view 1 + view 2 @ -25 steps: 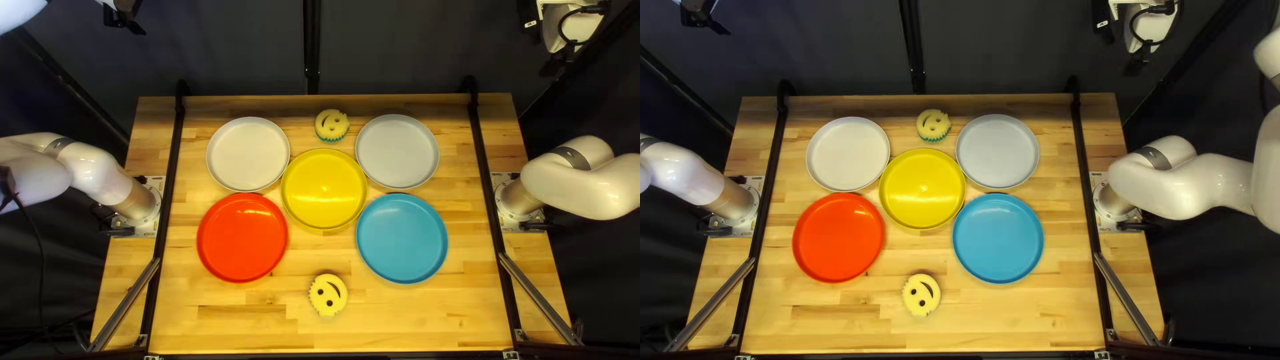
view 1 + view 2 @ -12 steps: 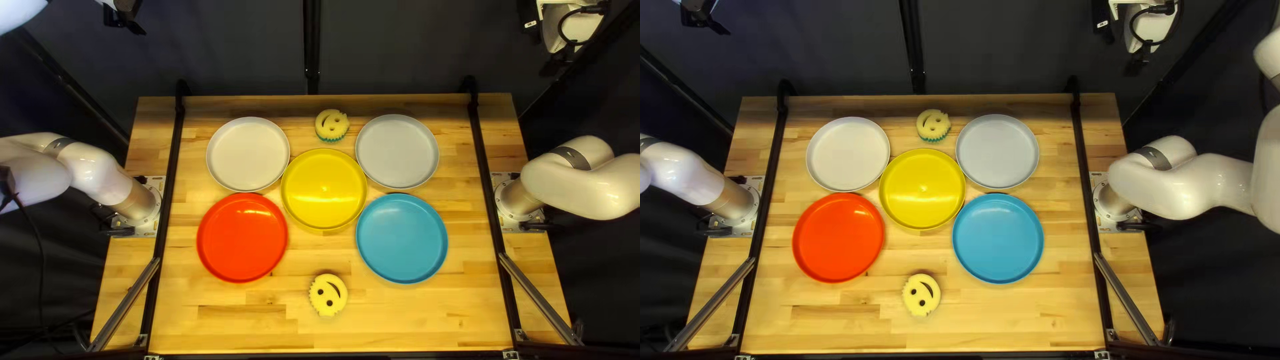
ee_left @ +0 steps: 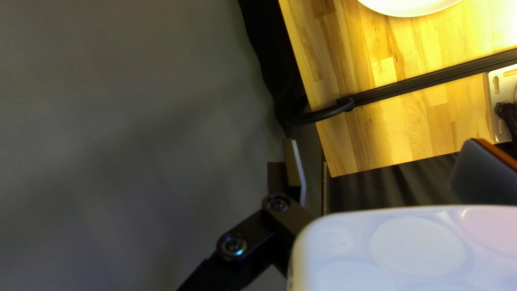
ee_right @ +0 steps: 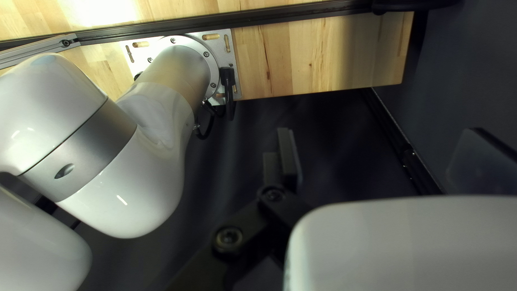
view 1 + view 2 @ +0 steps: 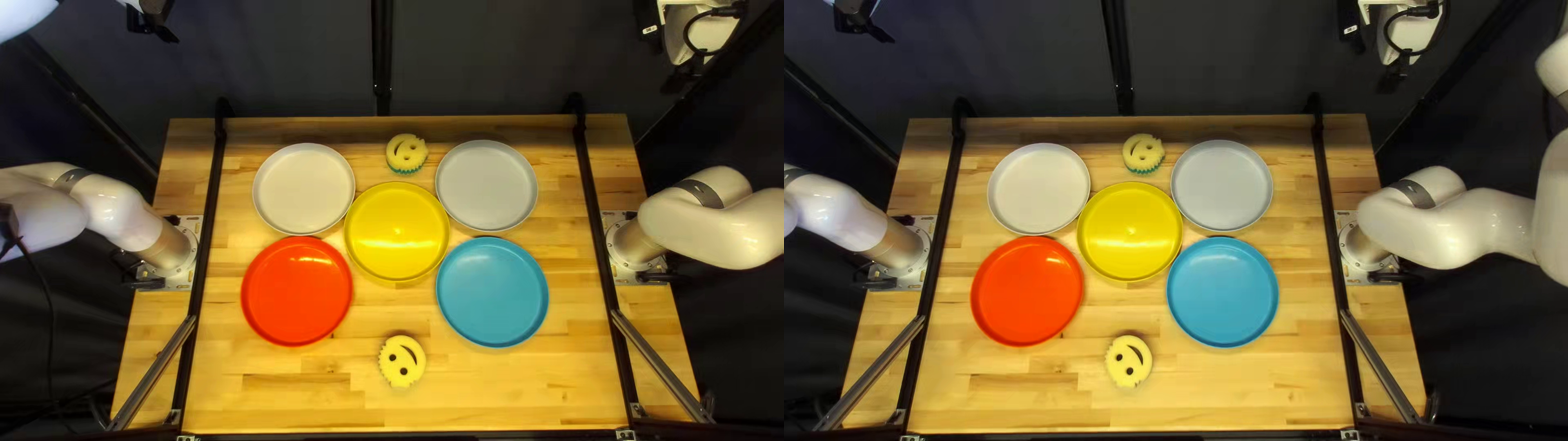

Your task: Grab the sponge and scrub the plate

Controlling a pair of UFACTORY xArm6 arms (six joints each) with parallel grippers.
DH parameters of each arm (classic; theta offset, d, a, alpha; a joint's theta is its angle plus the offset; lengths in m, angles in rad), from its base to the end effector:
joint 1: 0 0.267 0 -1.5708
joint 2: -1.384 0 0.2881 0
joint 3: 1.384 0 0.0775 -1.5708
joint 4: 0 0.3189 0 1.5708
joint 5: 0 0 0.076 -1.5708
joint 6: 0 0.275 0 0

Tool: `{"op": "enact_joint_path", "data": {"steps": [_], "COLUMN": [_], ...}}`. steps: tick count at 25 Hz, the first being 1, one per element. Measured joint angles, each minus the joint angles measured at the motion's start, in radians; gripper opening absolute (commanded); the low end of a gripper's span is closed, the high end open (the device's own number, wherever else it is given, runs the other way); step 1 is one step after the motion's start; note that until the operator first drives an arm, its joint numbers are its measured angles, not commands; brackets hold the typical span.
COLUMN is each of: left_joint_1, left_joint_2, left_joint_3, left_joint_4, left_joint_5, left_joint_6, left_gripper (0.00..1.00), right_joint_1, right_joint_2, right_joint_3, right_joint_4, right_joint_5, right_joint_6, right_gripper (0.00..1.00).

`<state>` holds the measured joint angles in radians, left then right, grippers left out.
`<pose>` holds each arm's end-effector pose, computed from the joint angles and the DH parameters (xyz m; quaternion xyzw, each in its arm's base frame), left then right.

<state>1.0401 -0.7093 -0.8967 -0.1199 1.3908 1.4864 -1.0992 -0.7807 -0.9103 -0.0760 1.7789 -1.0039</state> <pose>0.1809 0.2476 0.3548 -0.9688 0.2154 -0.0894 0.0841 0.0705 -0.1858 0.3412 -0.9969 0.0538 0.0543 0.0195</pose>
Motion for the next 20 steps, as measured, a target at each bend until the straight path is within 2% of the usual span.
{"op": "enact_joint_path", "data": {"steps": [5,9,11,14,17,20], "left_joint_1": [-0.230,-0.343,-0.411,-0.519,-0.566,-0.568], "left_joint_2": [-0.095,-0.113,-0.089,0.022,0.085,0.090], "left_joint_3": [0.154,0.234,0.261,0.273,0.260,0.258], "left_joint_4": [0.007,0.007,0.008,0.002,-0.007,-0.008], "left_joint_5": [-0.109,-0.188,-0.237,-0.316,-0.342,-0.344], "left_joint_6": [-0.153,-0.223,-0.268,-0.317,-0.324,-0.324], "left_gripper": [1.00,1.00,1.00,1.00,1.00,1.00], "right_joint_1": [0.000,0.000,0.000,0.000,0.000,0.000], "right_joint_2": [0.000,0.000,0.000,0.000,0.000,0.000], "right_joint_3": [0.000,0.000,0.000,0.000,0.000,0.000], "right_joint_4": [0.000,0.000,0.000,0.000,0.000,0.000], "right_joint_5": [0.000,0.000,0.000,0.000,0.000,0.000], "right_joint_6": [0.000,0.000,0.000,0.000,0.000,0.000], "right_gripper": [1.00,1.00,1.00,1.00,1.00,1.00]}}
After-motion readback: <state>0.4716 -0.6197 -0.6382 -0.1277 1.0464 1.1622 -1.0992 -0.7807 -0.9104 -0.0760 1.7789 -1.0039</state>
